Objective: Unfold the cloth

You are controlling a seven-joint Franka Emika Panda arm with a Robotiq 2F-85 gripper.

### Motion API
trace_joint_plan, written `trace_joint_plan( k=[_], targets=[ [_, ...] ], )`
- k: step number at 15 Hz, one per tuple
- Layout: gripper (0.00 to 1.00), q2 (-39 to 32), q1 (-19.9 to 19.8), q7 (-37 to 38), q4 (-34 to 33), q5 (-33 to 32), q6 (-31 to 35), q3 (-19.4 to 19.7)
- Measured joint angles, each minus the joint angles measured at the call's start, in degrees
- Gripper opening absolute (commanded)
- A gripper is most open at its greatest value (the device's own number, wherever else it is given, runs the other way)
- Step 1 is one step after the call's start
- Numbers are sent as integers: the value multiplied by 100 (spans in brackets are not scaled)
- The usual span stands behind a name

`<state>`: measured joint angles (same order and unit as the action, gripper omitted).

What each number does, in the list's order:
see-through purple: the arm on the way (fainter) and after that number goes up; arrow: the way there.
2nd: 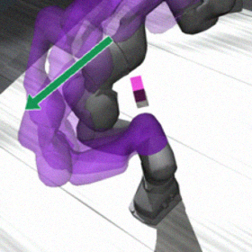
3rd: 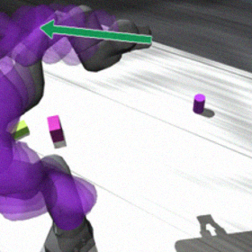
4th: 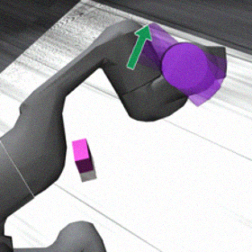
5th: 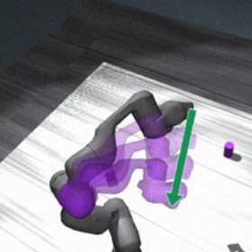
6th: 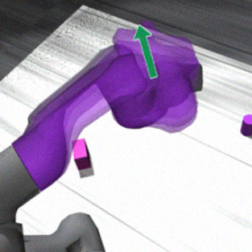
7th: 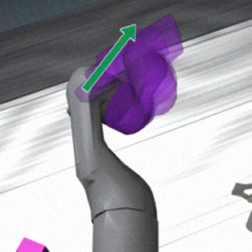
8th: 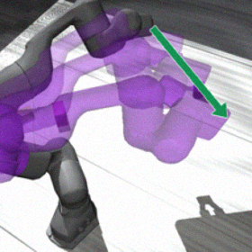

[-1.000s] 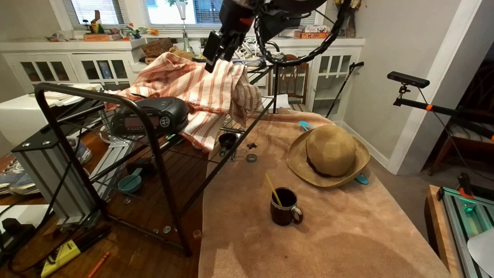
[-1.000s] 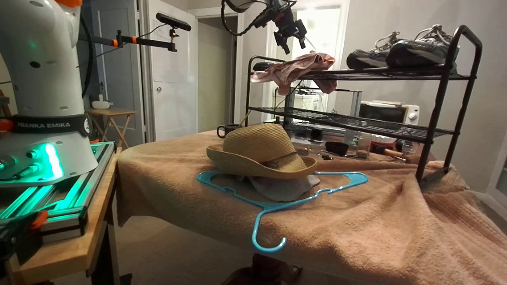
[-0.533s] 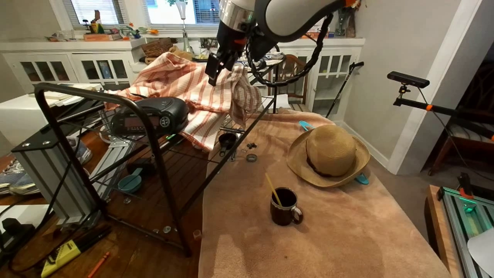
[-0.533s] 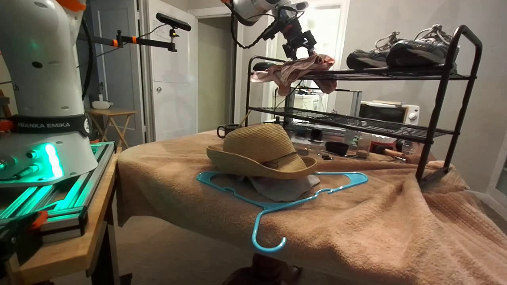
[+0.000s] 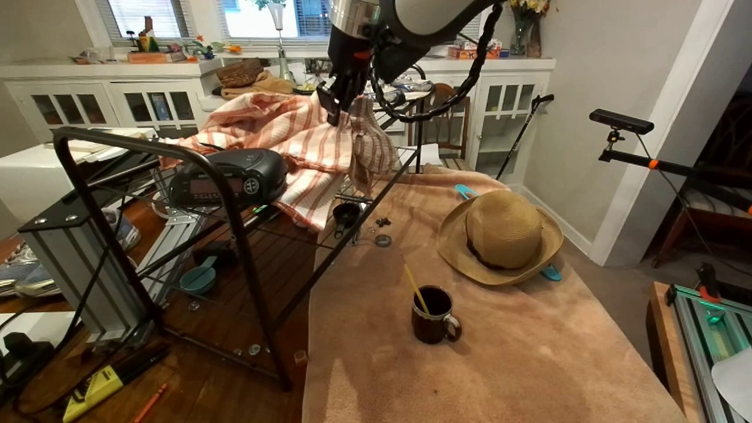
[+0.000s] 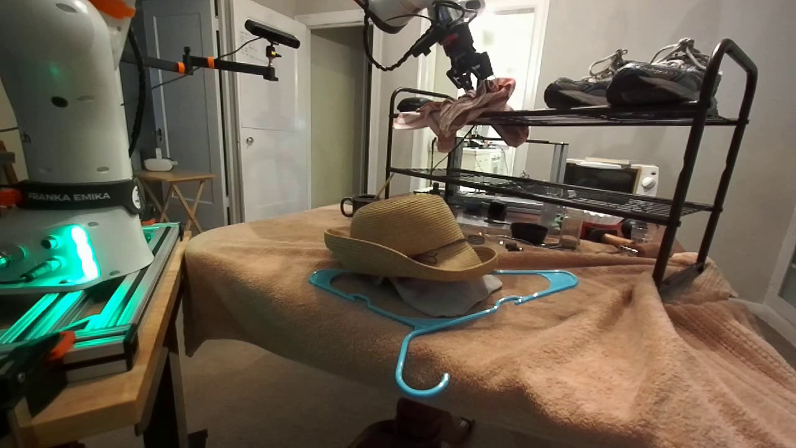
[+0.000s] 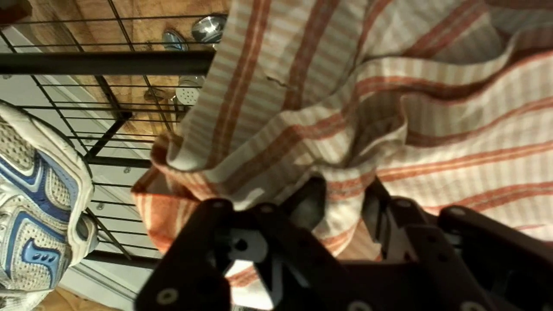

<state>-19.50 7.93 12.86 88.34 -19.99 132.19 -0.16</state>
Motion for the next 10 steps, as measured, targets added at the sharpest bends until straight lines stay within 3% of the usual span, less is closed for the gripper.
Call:
trace_joint_plan(
  k=[10],
  targets=[
    [2, 210, -25, 164, -305, 630, -245, 4]
  ],
)
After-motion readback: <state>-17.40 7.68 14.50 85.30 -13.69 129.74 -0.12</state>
